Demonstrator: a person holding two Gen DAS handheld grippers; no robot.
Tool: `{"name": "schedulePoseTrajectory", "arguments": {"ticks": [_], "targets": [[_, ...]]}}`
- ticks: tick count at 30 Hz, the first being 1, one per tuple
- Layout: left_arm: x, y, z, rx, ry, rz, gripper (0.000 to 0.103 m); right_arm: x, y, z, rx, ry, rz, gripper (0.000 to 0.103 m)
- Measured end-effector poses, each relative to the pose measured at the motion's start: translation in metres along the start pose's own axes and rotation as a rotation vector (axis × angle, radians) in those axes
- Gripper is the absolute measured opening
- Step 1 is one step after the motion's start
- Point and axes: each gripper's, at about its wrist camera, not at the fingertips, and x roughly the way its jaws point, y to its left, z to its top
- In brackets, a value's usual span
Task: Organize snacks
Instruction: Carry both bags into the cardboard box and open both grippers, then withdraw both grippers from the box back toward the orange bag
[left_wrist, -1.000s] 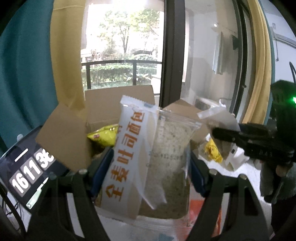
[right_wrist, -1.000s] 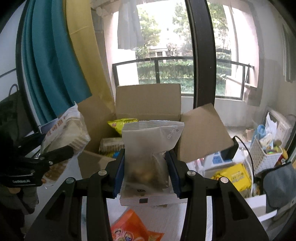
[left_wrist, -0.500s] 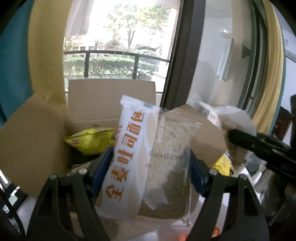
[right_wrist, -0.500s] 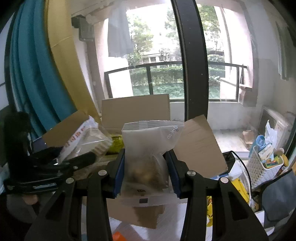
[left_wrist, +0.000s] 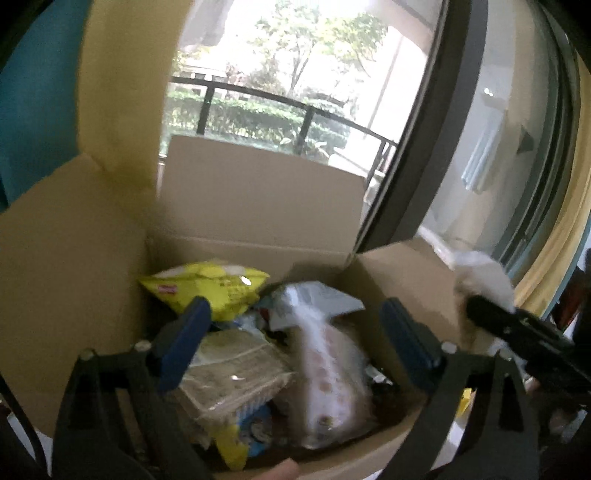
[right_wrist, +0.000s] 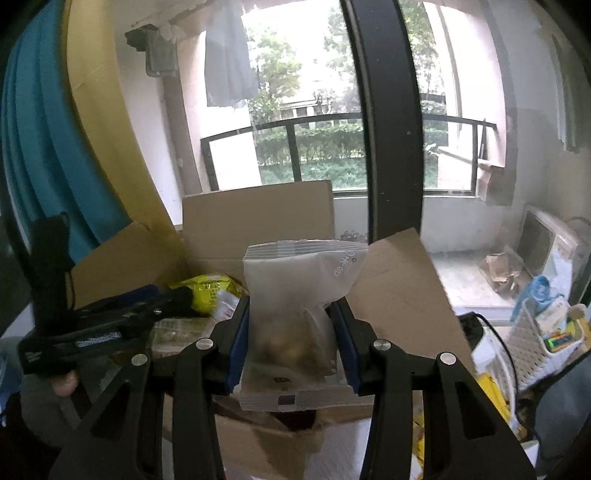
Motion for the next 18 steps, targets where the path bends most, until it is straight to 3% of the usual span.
{"name": "schedulePoseTrajectory", "arguments": {"ticks": [4, 6, 7, 8, 18], "targets": [[-0.013, 0.008, 0.004, 0.000, -0.021, 0.007, 0.094, 0.016, 0.004, 0.007, 0.016, 0.002, 0.016, 0.046], [-0.022, 0.011, 0.003, 0.004, -0.026, 0.011, 0.094, 0.027, 0.006, 0.009, 0.026, 0.012, 0.004, 0.058], [-0.026, 0.012, 0.004, 0.008, -0.031, 0.013, 0.094, 0.029, 0.006, 0.009, 0.032, 0.012, -0.009, 0.075], [-0.027, 0.010, 0.005, 0.011, -0.036, 0.015, 0.094, 0.030, 0.006, 0.010, 0.038, 0.004, -0.019, 0.082], [-0.050, 0.001, 0.003, 0.049, -0.050, 0.017, 0.094, 0.003, 0.015, 0.009, 0.020, -0.017, -0.033, 0.082]]}}
